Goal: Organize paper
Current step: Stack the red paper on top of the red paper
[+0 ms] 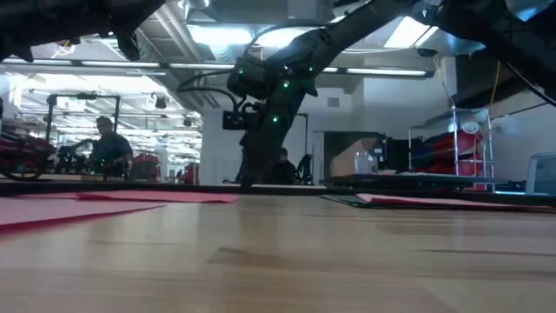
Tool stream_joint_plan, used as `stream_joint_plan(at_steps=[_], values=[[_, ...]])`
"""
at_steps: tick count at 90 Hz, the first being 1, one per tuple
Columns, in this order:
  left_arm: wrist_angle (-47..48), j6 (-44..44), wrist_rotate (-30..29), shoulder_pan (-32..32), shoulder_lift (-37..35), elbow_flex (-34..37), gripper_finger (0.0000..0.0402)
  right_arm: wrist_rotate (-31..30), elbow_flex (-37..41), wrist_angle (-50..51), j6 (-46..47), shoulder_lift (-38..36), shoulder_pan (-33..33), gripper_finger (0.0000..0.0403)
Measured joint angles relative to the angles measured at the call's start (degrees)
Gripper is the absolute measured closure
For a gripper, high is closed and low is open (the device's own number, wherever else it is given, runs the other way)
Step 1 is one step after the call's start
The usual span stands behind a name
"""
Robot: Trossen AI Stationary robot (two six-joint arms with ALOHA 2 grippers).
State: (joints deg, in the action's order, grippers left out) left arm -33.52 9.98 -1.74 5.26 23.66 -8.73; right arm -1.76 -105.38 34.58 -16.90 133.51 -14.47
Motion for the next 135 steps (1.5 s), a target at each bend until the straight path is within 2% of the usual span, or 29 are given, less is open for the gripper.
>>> stream_joint_plan(at_steps=[10, 36, 65, 78, 83, 97, 135], values=[[0.0, 0.0, 0.0, 0.0, 0.0, 0.0, 0.0402, -2.0, 0.0, -1.8, 0.5, 0.5, -0.3, 0.0403], [0.2, 0.0, 0.0, 0.0, 0.0, 0.0, 0.0402, -2.3, 0.0, -5.2, 3.6, 1.3, -0.2, 0.0403], [0.4, -0.4, 0.0, 0.0, 0.0, 0.0, 0.0402, 0.7, -0.1, -0.3, 6.7, -2.1, 2.8, 0.0403], [0.4, -0.4, 0.0, 0.0, 0.0, 0.0, 0.0402, 2.3, 0.0, 3.3, 7.7, -1.0, 2.9, 0.0403], [0.5, -0.4, 0.0, 0.0, 0.0, 0.0, 0.0402, 1.1, 0.0, 4.6, 7.7, -0.3, 2.9, 0.0403], [0.5, -0.4, 0.0, 0.0, 0.0, 0.0, 0.0402, -7.6, 0.0, 4.5, 7.5, 1.1, 3.3, 0.0403], [1.2, -0.6, 0.0, 0.0, 0.0, 0.0, 0.0402, -5.8, -0.2, -2.4, 7.3, 3.9, 3.2, 0.0403]])
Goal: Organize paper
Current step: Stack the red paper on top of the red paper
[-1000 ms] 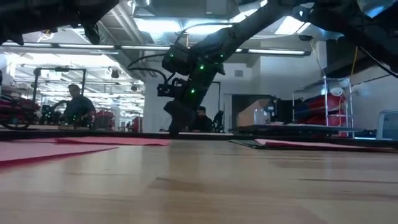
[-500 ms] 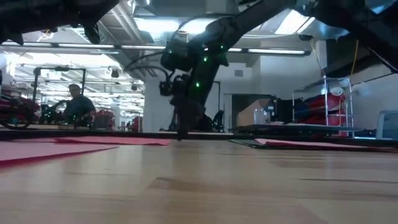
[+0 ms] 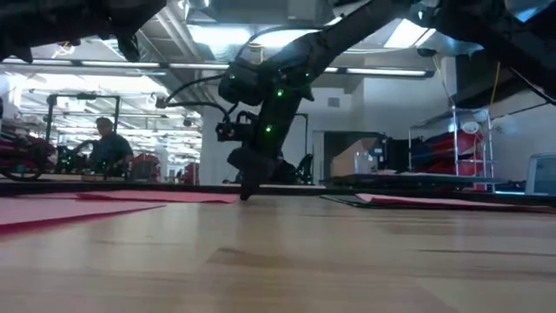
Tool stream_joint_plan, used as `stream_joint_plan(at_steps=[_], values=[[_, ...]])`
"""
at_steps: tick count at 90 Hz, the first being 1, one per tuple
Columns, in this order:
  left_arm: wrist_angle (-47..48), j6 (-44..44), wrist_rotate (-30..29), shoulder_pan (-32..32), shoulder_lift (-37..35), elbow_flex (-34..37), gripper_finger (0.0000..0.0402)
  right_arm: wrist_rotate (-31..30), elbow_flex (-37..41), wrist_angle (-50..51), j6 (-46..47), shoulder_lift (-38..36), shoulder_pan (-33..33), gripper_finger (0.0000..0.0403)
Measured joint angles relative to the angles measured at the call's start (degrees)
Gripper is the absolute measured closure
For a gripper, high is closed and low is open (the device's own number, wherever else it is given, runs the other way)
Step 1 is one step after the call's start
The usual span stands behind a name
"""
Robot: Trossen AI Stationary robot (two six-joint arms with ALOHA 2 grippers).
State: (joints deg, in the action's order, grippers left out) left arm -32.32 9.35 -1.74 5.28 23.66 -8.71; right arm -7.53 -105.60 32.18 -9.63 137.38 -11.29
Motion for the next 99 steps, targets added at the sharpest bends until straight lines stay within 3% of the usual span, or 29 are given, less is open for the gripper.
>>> stream_joint_plan(at_steps=[16, 46, 62, 76, 99], values=[[0.0, -0.4, 0.0, 0.0, 0.0, 0.0, 0.0402, 1.2, -0.5, -2.4, 0.4, 0.3, 0.0, 0.0403], [0.0, -0.4, 0.0, 0.0, 0.0, 0.0, 0.0402, 8.7, -1.5, -8.5, 1.8, 0.8, 0.1, 0.0403], [0.1, -0.4, 0.0, 0.0, 0.0, 0.0, 0.0402, 8.4, -1.6, -7.5, 1.6, 0.1, 0.1, 0.0403], [0.3, -0.4, 0.0, 0.0, 0.0, 0.0, 0.0402, 2.0, -1.7, -3.5, 0.5, -0.3, -0.4, 0.0403], [0.4, -0.4, -0.1, 0.0, 0.0, 0.0, 0.0402, 2.1, -1.8, -4.8, 2.3, 1.3, -1.1, 0.0403]])
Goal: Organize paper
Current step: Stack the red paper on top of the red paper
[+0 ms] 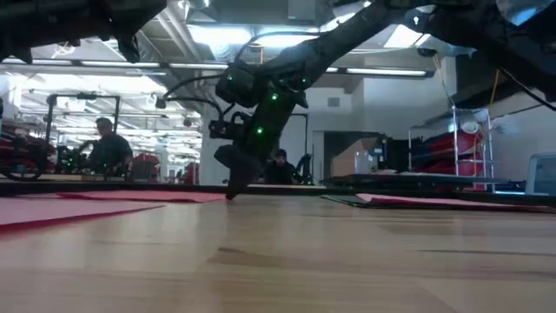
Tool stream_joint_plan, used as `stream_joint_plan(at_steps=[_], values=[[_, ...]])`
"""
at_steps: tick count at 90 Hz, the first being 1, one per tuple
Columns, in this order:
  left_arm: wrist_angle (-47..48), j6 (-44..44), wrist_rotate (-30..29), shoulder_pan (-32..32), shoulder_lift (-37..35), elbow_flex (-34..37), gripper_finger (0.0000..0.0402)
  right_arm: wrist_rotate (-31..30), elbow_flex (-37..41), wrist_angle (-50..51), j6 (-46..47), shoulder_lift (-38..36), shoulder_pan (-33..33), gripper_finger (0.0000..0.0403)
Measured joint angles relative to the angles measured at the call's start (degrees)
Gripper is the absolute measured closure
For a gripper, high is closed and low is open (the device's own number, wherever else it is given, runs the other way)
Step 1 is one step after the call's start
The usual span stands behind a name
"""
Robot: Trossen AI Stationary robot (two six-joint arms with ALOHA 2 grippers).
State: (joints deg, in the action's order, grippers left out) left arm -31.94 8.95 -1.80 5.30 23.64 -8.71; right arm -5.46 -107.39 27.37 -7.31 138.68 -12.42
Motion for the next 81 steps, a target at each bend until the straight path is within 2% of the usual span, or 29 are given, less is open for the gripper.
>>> stream_joint_plan(at_steps=[30, 81], values=[[0.1, 0.0, 0.0, 0.0, 0.0, 0.0, 0.0402, -0.5, 0.1, -6.4, 2.9, 1.1, 0.0, 0.0403], [0.0, 0.0, -0.2, 0.0, 0.0, 0.0, 0.0402, 5.1, 0.1, -12.9, 4.0, 2.3, -0.3, 0.0403]])
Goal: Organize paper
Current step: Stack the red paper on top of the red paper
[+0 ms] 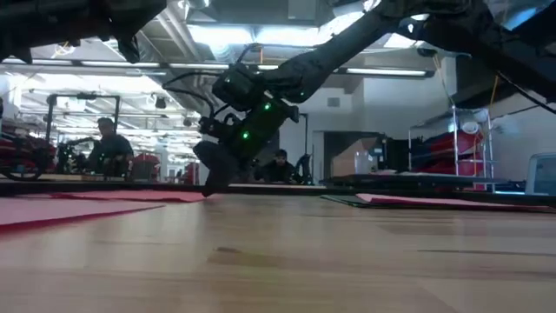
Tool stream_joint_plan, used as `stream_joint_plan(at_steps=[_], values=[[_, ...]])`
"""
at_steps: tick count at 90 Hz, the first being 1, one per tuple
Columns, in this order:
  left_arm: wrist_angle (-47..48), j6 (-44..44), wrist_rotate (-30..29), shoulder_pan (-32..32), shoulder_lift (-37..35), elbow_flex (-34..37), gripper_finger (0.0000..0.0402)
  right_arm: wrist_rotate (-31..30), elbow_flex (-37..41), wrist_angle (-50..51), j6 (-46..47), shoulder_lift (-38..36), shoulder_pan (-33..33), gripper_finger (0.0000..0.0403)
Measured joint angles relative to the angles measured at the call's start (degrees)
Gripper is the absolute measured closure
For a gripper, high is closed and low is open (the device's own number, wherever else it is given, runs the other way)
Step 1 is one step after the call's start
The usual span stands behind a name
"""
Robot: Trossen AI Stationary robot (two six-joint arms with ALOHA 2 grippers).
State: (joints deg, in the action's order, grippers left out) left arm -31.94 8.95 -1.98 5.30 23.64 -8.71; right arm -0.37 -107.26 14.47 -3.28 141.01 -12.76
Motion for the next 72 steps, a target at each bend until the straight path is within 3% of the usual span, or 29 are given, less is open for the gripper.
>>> stream_joint_plan(at_steps=[9, 57, 72], values=[[0.0, 0.0, 0.0, 0.0, 0.0, 0.0, 0.0402, 0.3, -0.1, 0.2, 0.0, 0.3, 0.0, 0.0403], [0.1, -0.7, 0.0, 0.0, 0.0, 0.0, 0.0402, -10.2, -0.9, 2.4, 1.7, -1.6, 0.4, 0.0403], [0.2, -0.7, 0.0, 0.0, 0.0, 0.0, 0.0402, -9.9, -0.9, 2.3, 2.0, -1.7, 0.4, 0.0403]])
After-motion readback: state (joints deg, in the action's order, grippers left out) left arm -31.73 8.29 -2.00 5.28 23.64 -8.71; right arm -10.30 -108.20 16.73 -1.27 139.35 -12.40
